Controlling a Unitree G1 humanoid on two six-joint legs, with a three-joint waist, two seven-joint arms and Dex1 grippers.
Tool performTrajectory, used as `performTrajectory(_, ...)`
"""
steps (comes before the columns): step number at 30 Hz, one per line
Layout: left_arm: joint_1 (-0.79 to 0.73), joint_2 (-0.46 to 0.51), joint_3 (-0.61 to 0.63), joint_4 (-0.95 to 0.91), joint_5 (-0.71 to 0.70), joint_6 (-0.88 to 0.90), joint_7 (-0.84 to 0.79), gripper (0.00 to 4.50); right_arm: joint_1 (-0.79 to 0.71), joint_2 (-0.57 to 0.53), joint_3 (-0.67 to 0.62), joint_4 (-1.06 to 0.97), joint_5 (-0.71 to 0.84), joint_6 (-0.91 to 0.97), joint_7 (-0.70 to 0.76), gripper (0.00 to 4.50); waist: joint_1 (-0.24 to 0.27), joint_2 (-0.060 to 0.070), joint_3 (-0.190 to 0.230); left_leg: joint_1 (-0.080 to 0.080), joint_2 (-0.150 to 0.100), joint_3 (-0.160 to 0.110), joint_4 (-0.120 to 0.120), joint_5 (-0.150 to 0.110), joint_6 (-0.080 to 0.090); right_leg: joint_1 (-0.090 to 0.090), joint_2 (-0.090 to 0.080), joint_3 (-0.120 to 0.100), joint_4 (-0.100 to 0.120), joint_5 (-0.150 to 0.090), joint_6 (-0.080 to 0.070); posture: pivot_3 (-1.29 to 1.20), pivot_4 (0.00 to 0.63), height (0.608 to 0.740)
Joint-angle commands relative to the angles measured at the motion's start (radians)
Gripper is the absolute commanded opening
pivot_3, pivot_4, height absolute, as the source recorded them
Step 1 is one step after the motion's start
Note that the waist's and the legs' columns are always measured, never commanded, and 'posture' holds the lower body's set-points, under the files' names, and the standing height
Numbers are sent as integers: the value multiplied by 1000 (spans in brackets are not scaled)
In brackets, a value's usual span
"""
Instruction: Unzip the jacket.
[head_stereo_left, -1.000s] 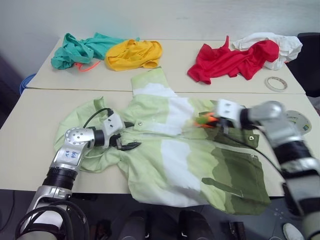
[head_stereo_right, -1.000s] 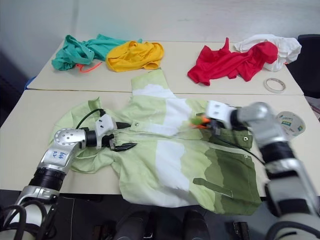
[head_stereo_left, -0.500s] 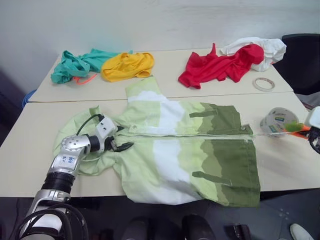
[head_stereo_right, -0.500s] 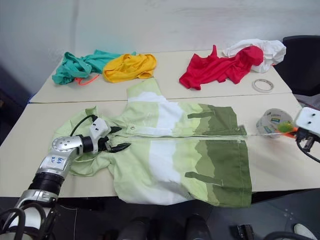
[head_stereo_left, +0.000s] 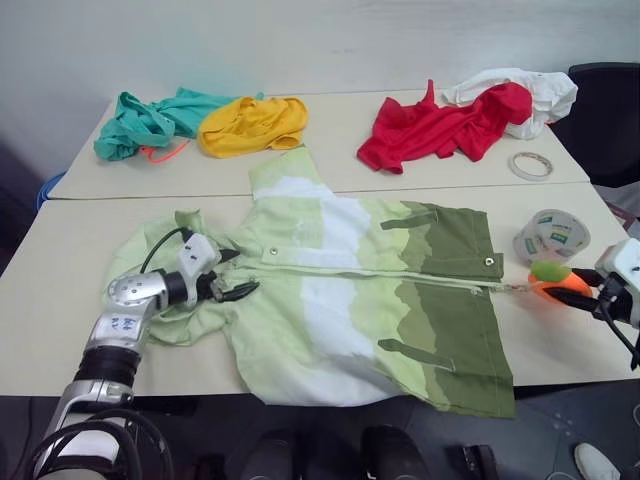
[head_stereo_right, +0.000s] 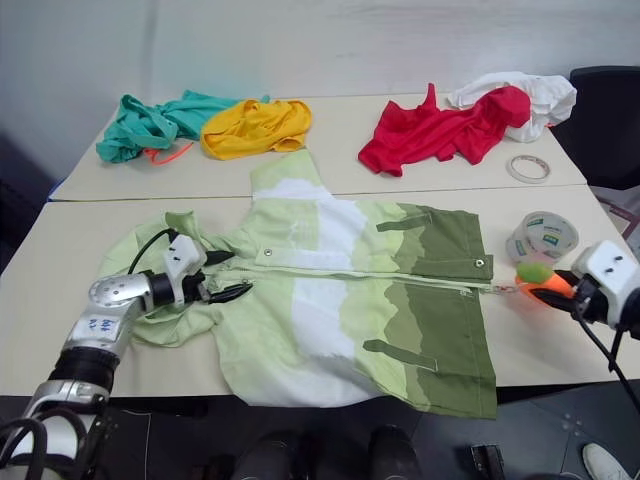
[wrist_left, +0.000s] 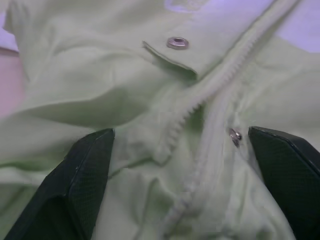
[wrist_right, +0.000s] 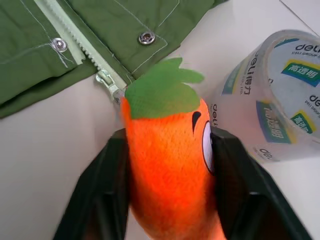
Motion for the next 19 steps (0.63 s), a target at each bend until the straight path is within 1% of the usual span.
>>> performTrajectory(1,71,69,128,-241,-157,71,-75,4500,-9,26,-109,-213,181,69,33,3520,-2,-5,5,0,0,0,0,0,0,0,0,0,0,0,0,0,150,740)
performTrajectory(2,94,83,155,-295,-195,100,-88,4500,-16,39,-109,-253,203,90,25,3804,-4,-8,7,-1,0,0,0,0,0,0,0,0,0,0,0,0,150,740)
performTrajectory(4,153,110,209,-373,-242,147,-93,4500,-31,66,-68,-350,226,95,30,4473,-1,-11,9,-1,1,-5,2,0,-1,2,0,4,-4,0,0,0,150,740)
performTrajectory(7,270,150,259,-456,-234,147,-101,4500,-54,126,31,-503,263,138,32,4494,-1,-11,9,1,1,-6,1,-3,-2,3,-1,5,-5,0,-1,0,150,740)
performTrajectory(11,463,153,332,-553,-175,89,-68,4500,-34,200,185,-595,227,85,106,4494,6,-10,9,-1,1,-6,0,-4,-2,2,-1,6,-7,0,-1,0,150,740)
performTrajectory(12,502,149,346,-568,-170,76,-64,4500,-27,215,208,-597,222,76,116,4494,9,-10,9,-1,1,-6,-1,-4,-1,2,-1,6,-8,0,-1,0,150,740)
performTrajectory(15,633,121,397,-591,-154,31,-51,4500,23,258,276,-541,166,-38,195,4494,16,-11,9,-3,1,-6,-1,-7,1,2,-1,5,-14,0,-1,0,150,740)
performTrajectory(19,718,85,428,-630,-145,-4,-19,4500,81,346,264,-410,110,-247,209,4494,18,-11,9,-4,1,-6,0,-9,4,4,-1,5,-18,0,-1,0,150,740)
